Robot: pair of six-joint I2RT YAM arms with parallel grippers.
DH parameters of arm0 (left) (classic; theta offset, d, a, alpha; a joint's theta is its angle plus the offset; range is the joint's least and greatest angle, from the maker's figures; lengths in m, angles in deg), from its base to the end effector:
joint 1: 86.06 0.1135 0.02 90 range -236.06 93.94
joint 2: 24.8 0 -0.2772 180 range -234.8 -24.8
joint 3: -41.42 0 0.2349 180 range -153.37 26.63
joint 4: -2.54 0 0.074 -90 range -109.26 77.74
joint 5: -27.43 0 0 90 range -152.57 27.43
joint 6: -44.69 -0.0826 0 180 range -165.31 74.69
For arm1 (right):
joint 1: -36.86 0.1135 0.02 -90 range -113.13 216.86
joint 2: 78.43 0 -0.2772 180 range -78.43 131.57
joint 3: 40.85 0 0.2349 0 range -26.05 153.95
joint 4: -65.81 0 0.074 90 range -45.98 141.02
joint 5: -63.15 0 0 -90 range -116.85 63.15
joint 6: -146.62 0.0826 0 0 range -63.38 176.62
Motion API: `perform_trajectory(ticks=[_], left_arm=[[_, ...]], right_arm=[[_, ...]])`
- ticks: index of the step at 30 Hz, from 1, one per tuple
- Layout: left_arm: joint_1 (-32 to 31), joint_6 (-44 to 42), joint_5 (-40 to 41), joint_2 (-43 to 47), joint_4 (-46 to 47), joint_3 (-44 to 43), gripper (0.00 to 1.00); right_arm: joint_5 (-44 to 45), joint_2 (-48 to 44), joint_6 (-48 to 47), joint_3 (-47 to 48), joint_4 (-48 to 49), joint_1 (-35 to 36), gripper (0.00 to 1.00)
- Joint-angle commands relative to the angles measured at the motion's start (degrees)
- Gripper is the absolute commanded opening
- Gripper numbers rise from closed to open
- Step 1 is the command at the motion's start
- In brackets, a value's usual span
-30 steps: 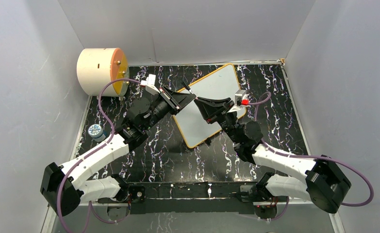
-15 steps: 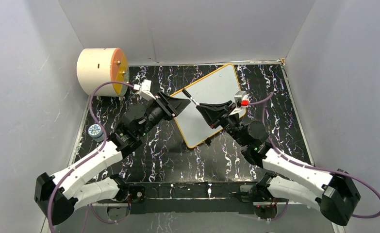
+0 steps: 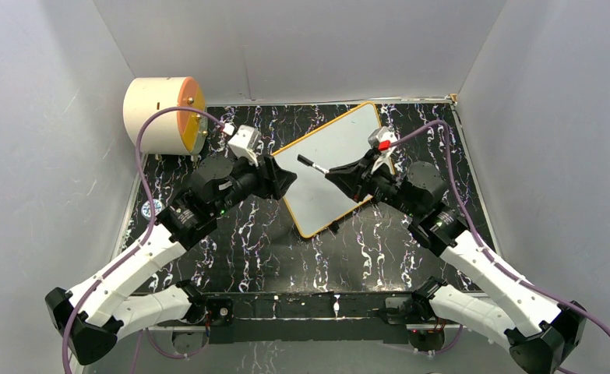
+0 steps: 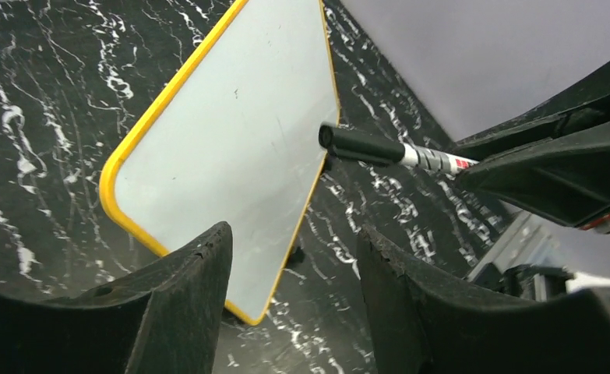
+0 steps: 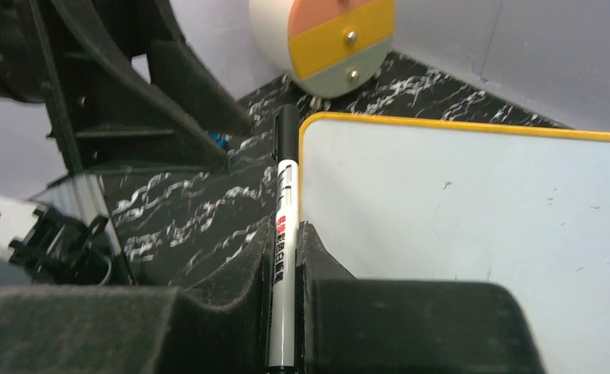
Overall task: Write a sentence on the whiteboard
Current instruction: Open the whiteboard marker at the center of the board.
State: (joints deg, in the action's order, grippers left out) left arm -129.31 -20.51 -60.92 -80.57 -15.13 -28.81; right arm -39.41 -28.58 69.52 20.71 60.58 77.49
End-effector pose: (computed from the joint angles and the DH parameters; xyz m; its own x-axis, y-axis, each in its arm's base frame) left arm 0.1822 -0.1681 0.3926 -0.3155 -0.2788 -0.9070 0.5856 0.6949 -0.4173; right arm 0.1590 0.1601 0.3905 -0.0950 0.2056 -0.9740 -0.7985 0.5685 0.1979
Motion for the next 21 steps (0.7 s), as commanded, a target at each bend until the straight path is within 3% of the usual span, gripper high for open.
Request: perform_trajectory(ticks=[1,9,21], left_arm=[[0.1,-12.3,-2.5,-0.7,-9.8,-5.3,0.58],[0.0,-26.8,-12.2,0.5,-10.1,-4.7,0.63],[0.0,-47.2,-22.5,5.0,-1.2,3.6,0.65]], right_arm=[[-7.7,-0.4,-4.9,5.3,-11.2,-0.6,0.00],[-12.1,1.7,-5.5,8.4,-18.1,-0.6,0.00],[-12.9,4.3,-3.2,11.3,-20.7,-0.6,0.00]])
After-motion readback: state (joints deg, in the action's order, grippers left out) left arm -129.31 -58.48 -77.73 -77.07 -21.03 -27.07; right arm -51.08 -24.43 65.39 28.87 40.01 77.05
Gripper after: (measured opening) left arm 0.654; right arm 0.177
